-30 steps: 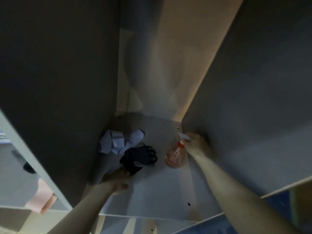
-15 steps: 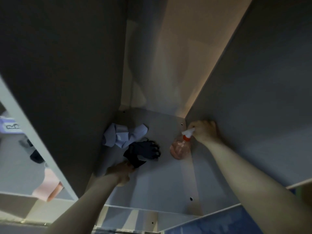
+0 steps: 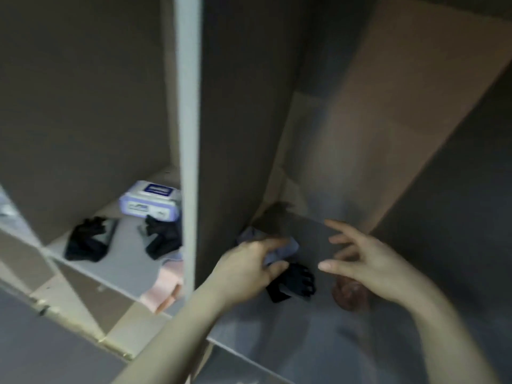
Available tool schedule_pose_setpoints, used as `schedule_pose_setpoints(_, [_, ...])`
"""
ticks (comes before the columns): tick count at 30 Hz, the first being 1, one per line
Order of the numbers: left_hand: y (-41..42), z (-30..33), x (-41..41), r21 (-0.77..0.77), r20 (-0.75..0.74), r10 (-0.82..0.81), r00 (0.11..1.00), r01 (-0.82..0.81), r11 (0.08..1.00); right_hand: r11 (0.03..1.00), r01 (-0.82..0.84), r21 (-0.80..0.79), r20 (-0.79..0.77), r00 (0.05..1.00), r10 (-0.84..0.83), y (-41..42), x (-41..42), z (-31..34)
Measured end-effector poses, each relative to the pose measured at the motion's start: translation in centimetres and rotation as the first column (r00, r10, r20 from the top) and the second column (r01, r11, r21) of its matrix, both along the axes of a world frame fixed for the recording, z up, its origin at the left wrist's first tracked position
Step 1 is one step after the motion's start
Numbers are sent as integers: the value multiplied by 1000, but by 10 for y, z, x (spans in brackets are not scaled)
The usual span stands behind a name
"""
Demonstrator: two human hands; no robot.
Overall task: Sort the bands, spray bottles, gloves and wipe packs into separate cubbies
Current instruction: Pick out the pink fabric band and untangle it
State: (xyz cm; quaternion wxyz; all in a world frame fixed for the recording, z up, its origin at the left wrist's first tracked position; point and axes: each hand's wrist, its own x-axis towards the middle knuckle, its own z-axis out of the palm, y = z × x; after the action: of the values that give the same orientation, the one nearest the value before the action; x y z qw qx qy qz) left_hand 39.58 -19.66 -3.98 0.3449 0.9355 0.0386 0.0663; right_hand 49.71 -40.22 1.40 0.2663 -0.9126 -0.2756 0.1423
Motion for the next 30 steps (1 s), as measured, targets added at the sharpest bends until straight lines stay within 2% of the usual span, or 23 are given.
schedule_pose_setpoints(3, [21,39,-66,-85,167,77,983,-63,994,984,-171,47,10,985,170,32,-55,36])
schedule_pose_setpoints(6, [62,53,-114,-71,189,258,947,-249,966,954,-278,114,48,961,274,65,-94,51])
schedule_pose_setpoints(12, [145,57,-191,-57,255,505,825,-508,859,936,-345,65,144,932,333,133,-143,55])
schedule_pose_setpoints(18, [224,53,-282,-16,248,605,756,-622,783,915,-401,-27,146,904,401,235,-205,52])
schedule_pose_setpoints(23, [304,44,-380,51,165,721,673,-736,676,831,-554,54,48,832,552,343,-275,40])
schedule_pose_setpoints(26, [350,41,-424,85,118,752,648,-761,643,830,-553,68,46,833,551,396,-305,31])
schedule_pose_setpoints(30, [413,40,-447,78,112,748,654,-757,649,864,-490,121,34,871,489,450,-330,19])
